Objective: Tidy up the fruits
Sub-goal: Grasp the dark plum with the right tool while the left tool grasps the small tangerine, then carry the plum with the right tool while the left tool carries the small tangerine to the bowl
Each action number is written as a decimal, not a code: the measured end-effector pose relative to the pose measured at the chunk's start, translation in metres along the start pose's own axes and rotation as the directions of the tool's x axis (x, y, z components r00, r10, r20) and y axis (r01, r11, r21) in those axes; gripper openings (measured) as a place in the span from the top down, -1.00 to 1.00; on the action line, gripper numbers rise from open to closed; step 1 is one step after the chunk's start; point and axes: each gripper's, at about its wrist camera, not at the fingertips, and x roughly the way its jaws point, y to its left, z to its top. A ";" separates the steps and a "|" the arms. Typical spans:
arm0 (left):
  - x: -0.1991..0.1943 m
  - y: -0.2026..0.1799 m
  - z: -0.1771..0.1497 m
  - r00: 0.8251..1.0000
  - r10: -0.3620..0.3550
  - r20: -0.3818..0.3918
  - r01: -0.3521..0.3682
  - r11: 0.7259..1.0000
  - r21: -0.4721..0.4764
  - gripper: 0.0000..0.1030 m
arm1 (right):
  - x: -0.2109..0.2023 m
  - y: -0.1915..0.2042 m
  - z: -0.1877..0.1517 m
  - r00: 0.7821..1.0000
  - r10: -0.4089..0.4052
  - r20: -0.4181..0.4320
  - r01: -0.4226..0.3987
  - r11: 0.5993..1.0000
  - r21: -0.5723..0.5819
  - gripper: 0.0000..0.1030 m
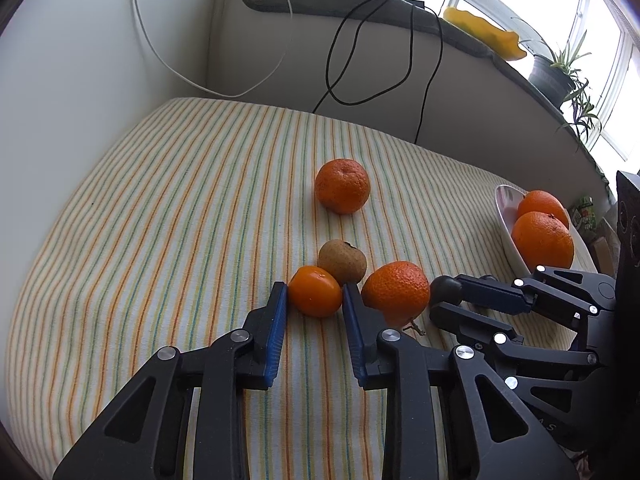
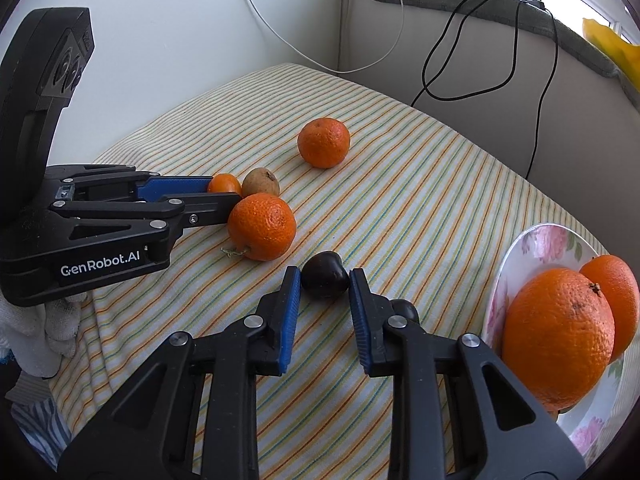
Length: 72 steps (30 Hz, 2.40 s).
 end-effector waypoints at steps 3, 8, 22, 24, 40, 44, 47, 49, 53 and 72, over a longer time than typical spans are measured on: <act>0.000 0.000 0.000 1.000 0.000 0.004 0.000 1.000 -0.003 0.50 | -0.001 0.001 0.000 1.000 0.004 0.004 -0.004 1.000 0.003 0.51; -0.005 0.003 -0.002 1.000 -0.002 0.014 0.002 1.000 -0.013 0.50 | -0.011 0.002 -0.004 1.000 0.008 0.020 -0.009 1.000 0.021 0.51; -0.045 -0.006 -0.014 0.995 -0.020 0.094 0.022 0.999 -0.028 0.50 | -0.052 0.004 -0.014 0.992 0.061 0.111 -0.068 0.995 0.066 0.52; -0.050 -0.011 -0.015 0.994 -0.025 0.106 0.027 0.999 -0.019 0.50 | -0.063 0.002 -0.018 0.989 0.070 0.132 -0.081 0.993 0.082 0.52; -0.054 -0.088 -0.012 0.983 -0.138 0.121 0.128 0.988 0.090 0.50 | -0.143 -0.078 -0.072 0.971 -0.042 0.235 -0.022 0.964 0.264 0.52; -0.047 -0.112 -0.010 0.980 -0.173 0.102 0.160 0.979 0.123 0.50 | -0.155 -0.102 -0.085 0.968 -0.086 0.235 0.009 0.951 0.308 0.52; -0.043 -0.133 -0.011 0.977 -0.195 0.090 0.181 0.972 0.149 0.50 | -0.160 -0.115 -0.093 0.968 -0.109 0.227 0.029 0.944 0.329 0.52; -0.040 -0.145 -0.010 0.974 -0.210 0.081 0.194 0.966 0.168 0.50 | -0.161 -0.123 -0.098 0.968 -0.120 0.221 0.039 0.939 0.340 0.52; -0.036 -0.171 -0.011 0.971 -0.229 0.071 0.210 0.956 0.202 0.50 | -0.163 -0.135 -0.106 0.968 -0.133 0.214 0.049 0.931 0.361 0.52; -0.011 -0.242 -0.015 0.972 -0.235 0.020 0.217 0.924 0.313 0.50 | -0.141 -0.172 -0.114 0.976 -0.128 0.174 0.050 0.917 0.396 0.52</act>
